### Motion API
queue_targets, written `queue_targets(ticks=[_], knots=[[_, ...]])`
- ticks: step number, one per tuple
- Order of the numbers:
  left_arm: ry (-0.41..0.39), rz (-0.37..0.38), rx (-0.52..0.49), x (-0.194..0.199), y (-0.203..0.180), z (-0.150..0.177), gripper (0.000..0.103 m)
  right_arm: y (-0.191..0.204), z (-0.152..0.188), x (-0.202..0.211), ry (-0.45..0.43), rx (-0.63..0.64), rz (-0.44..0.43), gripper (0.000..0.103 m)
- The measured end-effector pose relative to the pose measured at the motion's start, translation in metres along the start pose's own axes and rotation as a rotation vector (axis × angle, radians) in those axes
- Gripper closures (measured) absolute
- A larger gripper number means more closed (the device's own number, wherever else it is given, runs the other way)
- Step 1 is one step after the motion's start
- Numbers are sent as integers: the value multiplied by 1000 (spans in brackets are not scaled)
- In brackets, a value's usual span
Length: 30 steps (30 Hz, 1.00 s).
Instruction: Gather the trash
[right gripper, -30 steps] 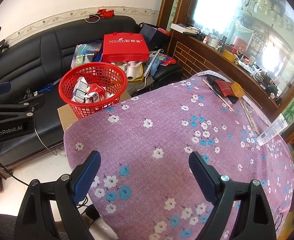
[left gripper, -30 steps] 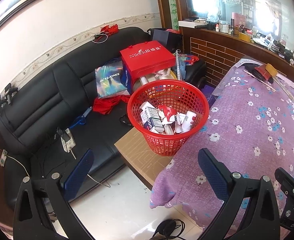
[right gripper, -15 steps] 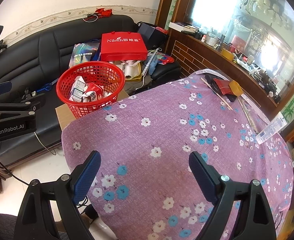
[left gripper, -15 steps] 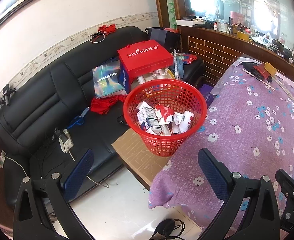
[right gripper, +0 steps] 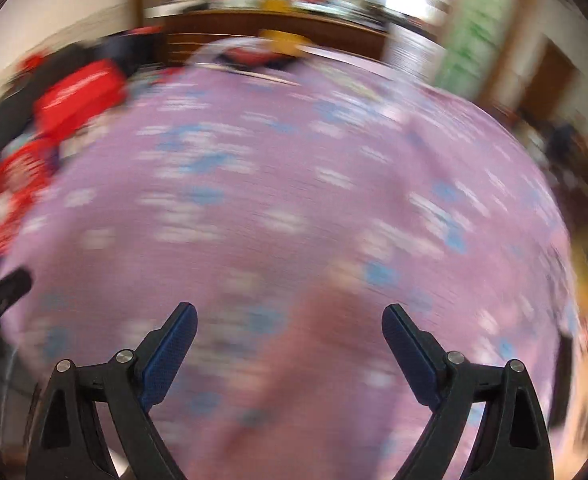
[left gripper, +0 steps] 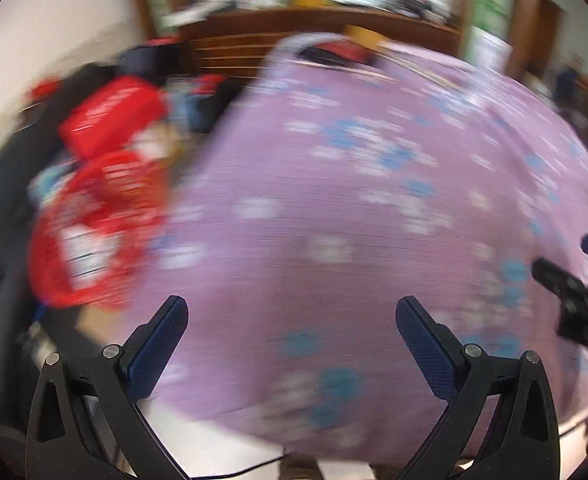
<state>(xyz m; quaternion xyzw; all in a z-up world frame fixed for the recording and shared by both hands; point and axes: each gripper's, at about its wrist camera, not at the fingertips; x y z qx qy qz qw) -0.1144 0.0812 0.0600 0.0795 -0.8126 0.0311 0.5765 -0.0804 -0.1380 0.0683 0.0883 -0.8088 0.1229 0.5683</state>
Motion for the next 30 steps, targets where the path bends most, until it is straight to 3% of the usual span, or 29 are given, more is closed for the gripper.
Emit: queue_targets(ticks=[2,5,11,19,30], knots=[[22,85,-63,-16,-34,-11,0,-41,9,-13,18,-95,61,7],[45,137,-125,-37,-80,-29,0,-97,18,-33,39,-211,84,7],[35,127,-179,-63,-130,-56,0,-154,18,-61,35,-369,31,7],[46,108,-190,-86,-135,-70,0,-135,-1,-75,0,-333,20,0],[-36,123,-200,-83,-131,-63,0,-134,-5,-77,1,-350,23,0]])
Point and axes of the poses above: each gripper's, at about its wrist camera, not at the fingertips, and x roughly against the way its jaws point, y to its left, z to its underside, and after that the axes turned 11 degrees about y, right-handed
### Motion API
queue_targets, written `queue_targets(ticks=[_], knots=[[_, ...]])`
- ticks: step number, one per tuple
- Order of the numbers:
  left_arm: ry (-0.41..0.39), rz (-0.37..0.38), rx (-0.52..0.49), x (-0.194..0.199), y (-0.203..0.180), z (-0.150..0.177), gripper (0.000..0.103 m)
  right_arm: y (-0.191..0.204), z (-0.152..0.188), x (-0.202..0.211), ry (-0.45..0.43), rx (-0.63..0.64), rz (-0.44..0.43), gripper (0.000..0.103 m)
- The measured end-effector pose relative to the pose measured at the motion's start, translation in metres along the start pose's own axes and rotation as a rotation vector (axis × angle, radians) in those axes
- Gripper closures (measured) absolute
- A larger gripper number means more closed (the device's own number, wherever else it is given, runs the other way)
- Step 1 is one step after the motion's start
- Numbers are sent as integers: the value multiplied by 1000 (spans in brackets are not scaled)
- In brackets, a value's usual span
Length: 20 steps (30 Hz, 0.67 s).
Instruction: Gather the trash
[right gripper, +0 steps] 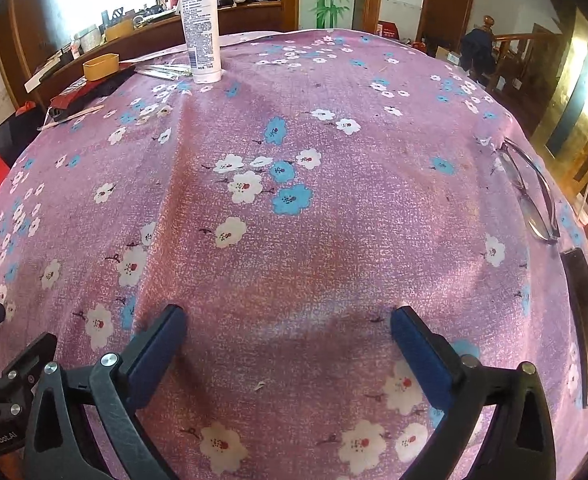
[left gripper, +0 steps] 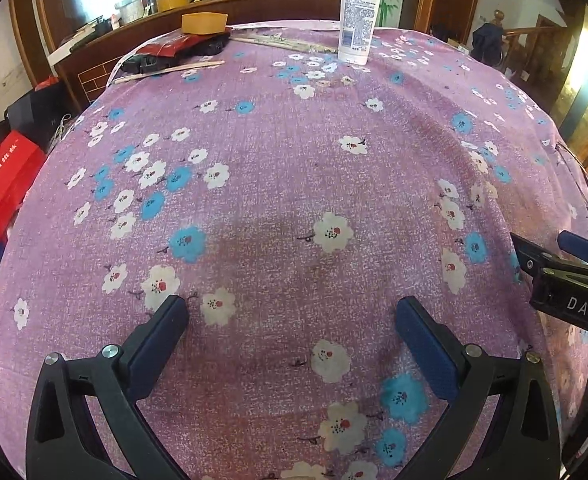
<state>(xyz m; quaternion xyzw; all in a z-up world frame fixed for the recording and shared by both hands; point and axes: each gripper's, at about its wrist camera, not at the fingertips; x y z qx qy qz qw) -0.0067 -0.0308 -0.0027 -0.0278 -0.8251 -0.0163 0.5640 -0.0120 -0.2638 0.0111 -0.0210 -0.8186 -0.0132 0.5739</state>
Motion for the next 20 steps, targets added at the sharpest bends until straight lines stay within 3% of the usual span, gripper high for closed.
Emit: queue_targets(ticks=[20], knots=[[1,-2,-1,-1,-1,-1,0,0,0,0,0,0,0,0]])
Point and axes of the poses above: each gripper's, at about its wrist camera, not at the fingertips, and x roughly against the way its jaws point, y to its left, z to its underside, and after that the axes turned 11 degrees about y, right-handed
